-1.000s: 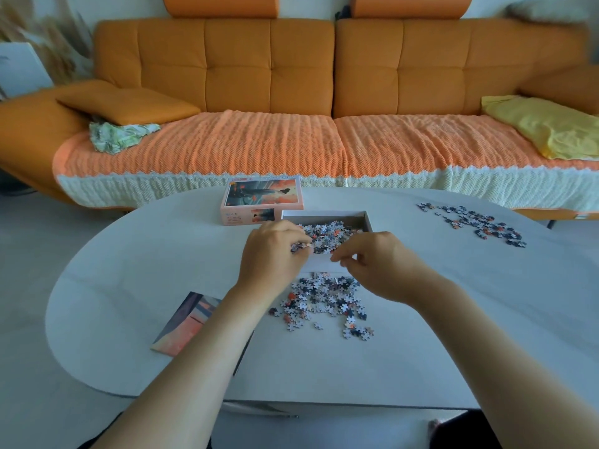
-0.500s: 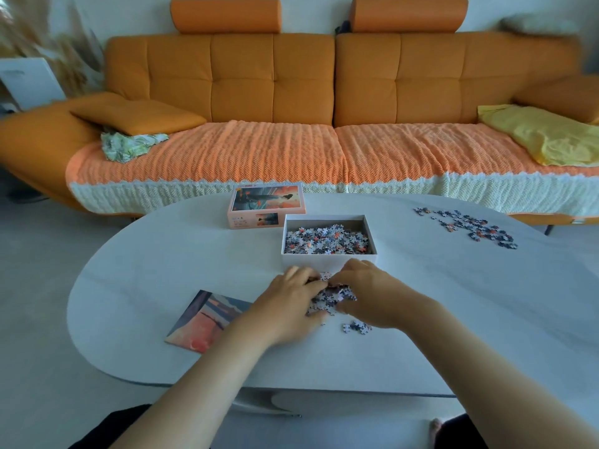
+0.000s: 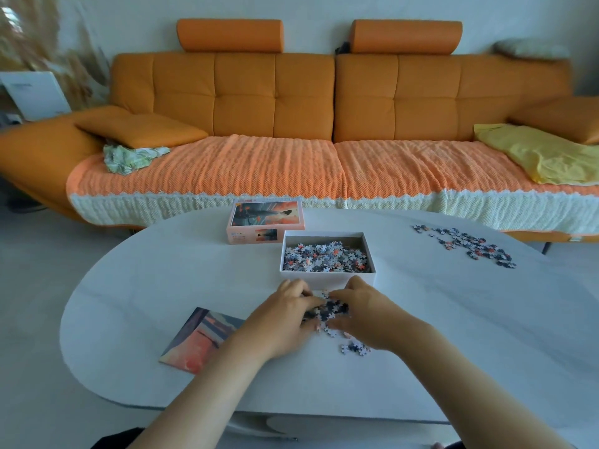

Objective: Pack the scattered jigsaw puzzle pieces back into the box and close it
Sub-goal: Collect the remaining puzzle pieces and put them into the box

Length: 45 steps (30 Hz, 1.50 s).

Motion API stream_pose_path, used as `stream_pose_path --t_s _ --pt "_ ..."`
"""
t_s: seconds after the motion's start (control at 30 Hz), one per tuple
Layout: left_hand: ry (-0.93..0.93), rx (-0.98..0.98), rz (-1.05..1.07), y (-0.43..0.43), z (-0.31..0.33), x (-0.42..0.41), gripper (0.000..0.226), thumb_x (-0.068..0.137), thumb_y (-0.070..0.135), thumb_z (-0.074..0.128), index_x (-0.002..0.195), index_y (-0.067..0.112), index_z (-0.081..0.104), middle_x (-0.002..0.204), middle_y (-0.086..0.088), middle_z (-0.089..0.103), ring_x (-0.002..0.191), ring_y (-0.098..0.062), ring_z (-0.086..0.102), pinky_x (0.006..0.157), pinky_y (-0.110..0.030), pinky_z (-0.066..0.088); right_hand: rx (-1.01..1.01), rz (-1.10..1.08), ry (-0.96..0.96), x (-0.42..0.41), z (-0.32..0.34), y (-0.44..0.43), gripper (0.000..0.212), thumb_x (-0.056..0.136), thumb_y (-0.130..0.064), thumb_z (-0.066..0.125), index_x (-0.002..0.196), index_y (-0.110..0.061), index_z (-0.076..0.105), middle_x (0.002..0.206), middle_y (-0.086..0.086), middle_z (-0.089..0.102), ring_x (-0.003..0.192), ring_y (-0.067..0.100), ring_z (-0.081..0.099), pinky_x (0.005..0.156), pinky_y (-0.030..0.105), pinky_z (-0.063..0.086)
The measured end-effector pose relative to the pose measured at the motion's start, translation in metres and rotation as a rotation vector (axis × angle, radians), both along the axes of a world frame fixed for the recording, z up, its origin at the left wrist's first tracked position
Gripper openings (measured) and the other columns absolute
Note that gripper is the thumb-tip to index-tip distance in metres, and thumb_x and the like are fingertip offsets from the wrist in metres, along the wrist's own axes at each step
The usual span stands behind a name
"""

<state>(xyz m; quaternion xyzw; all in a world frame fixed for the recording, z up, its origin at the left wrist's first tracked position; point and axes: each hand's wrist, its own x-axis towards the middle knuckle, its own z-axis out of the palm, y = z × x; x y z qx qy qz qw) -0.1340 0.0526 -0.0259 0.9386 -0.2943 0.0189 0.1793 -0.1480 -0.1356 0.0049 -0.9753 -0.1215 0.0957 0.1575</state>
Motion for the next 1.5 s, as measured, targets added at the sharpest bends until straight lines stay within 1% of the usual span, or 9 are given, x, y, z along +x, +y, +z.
stream_pose_path --t_s 0.13,0.47,0.77,0.9,1.07,1.23,1.3,1.4,1.5 --pt "0.025 -0.089 0.032 -0.002 0.000 0.006 0.032 0.092 0.032 0.062 0.122 0.024 0.065 0.104 0.011 0.048 0.109 -0.007 0.045 0.090 -0.029 0.045 0.063 -0.018 -0.026 0.005 0.001 0.003 0.022 0.087 -0.028 0.064 0.108 -0.024 0.069 0.106 -0.002 0.047 0.089 0.018 0.056 0.084 0.029 0.048" --pt "0.001 -0.231 0.044 -0.006 0.016 0.019 0.012 0.089 0.014 0.067 0.098 0.019 0.074 0.094 0.006 0.063 0.083 -0.008 0.059 0.077 -0.018 0.045 0.147 -0.043 -0.100 0.019 0.015 -0.002 0.014 0.086 -0.018 0.067 0.093 -0.025 0.076 0.087 -0.012 0.070 0.063 0.000 0.058 0.053 0.004 0.038" --pt "-0.054 -0.551 0.188 -0.017 0.043 0.057 0.016 0.090 0.013 0.067 0.102 0.019 0.075 0.092 0.006 0.072 0.075 0.001 0.059 0.067 -0.006 0.041 0.397 -0.139 -0.438 0.055 0.026 -0.002 0.020 0.085 -0.012 0.069 0.100 -0.024 0.075 0.090 -0.005 0.061 0.072 0.007 0.053 0.063 0.007 0.036" --pt "-0.056 -0.394 0.161 -0.020 0.033 0.067 0.028 0.097 0.021 0.056 0.121 0.031 0.067 0.103 0.005 0.073 0.088 -0.011 0.065 0.079 -0.027 0.052 0.361 -0.076 -0.349 0.060 0.022 0.000 0.031 0.087 -0.010 0.064 0.109 -0.030 0.073 0.102 -0.003 0.067 0.088 0.016 0.060 0.080 0.028 0.047" --pt "-0.073 -0.268 0.143 -0.016 0.026 0.073 0.031 0.100 0.030 0.049 0.127 0.029 0.063 0.109 0.002 0.071 0.096 -0.019 0.064 0.089 -0.040 0.048 0.317 -0.102 -0.382 0.061 0.018 -0.005 0.036 0.089 -0.004 0.054 0.103 -0.029 0.075 0.107 -0.005 0.072 0.092 0.016 0.063 0.083 0.026 0.048" --pt "-0.097 0.009 0.112 -0.008 0.018 0.067 0.034 0.101 0.036 0.044 0.131 0.031 0.059 0.136 0.010 0.054 0.123 -0.021 0.044 0.104 -0.039 0.029 0.228 -0.027 -0.248 0.053 0.014 -0.008 0.036 0.094 -0.013 0.049 0.112 -0.038 0.069 0.101 -0.001 0.072 0.087 0.023 0.064 0.080 0.037 0.053" --pt "-0.113 -0.001 0.108 -0.002 0.018 0.059 0.037 0.100 0.034 0.046 0.135 0.029 0.055 0.140 0.007 0.049 0.129 -0.021 0.038 0.108 -0.042 0.027 0.218 -0.001 -0.357 0.050 0.014 -0.008 0.032 0.093 -0.012 0.052 0.112 -0.031 0.070 0.107 -0.005 0.071 0.095 0.019 0.064 0.089 0.036 0.050" --pt "-0.183 -0.113 0.117 0.009 0.025 0.043 0.033 0.092 0.028 0.057 0.124 0.023 0.061 0.121 0.007 0.053 0.117 -0.017 0.044 0.101 -0.037 0.035 0.260 0.097 -0.491 0.042 0.017 -0.003 0.029 0.089 -0.006 0.057 0.106 -0.023 0.074 0.105 -0.005 0.069 0.093 0.011 0.061 0.086 0.027 0.050" --pt "-0.070 -0.142 0.126 0.020 0.033 0.020 0.021 0.085 0.015 0.057 0.102 0.026 0.058 0.098 0.013 0.051 0.092 -0.009 0.049 0.074 -0.023 0.041 0.225 0.228 -0.382 0.030 0.014 0.009 0.025 0.090 -0.011 0.059 0.105 -0.024 0.073 0.104 -0.009 0.069 0.084 0.002 0.058 0.080 0.020 0.049"
